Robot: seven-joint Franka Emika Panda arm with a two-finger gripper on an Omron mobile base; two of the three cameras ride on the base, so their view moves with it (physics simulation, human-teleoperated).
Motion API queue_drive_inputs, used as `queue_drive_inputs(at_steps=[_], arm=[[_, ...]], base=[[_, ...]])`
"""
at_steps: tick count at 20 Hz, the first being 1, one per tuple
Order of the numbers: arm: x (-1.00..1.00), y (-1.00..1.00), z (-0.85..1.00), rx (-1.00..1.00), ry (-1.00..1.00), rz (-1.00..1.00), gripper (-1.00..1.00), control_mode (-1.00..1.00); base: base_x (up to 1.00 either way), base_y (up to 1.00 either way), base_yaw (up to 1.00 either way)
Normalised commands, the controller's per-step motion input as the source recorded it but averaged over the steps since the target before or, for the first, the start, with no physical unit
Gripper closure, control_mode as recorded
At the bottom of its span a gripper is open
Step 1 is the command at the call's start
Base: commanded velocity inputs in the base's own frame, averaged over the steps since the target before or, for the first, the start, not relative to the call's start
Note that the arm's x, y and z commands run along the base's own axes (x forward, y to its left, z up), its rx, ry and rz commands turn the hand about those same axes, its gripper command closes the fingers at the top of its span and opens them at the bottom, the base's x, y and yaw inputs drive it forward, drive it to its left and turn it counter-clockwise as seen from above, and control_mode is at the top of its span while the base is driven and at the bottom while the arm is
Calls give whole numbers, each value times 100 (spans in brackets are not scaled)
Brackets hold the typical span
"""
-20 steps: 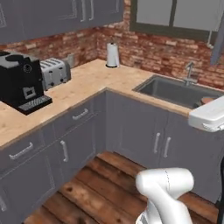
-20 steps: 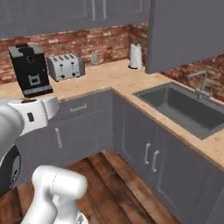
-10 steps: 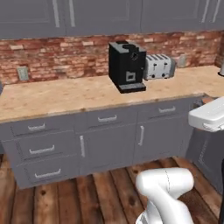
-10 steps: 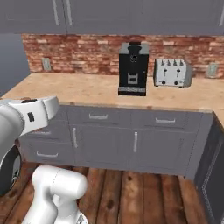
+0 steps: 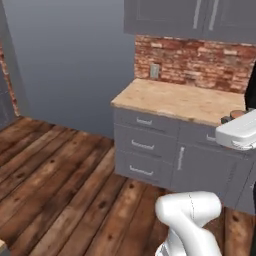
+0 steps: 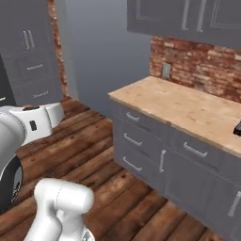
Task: Retrieve the shaker from the cabinet and place it next the steak on a plate on the dining table.
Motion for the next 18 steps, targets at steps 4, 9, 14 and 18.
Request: queue_drive_inputs(at_steps=[4, 9, 14, 18], arm=[[0, 0, 0, 0, 0, 0, 100, 100], [0, 0, 0, 0, 0, 0, 100, 100], [0, 0, 0, 0, 0, 0, 100, 100], [0, 0, 0, 0, 0, 0, 100, 100]], base=[[0, 0, 100], [0, 0, 100], [0, 7, 100], [0, 26, 99]])
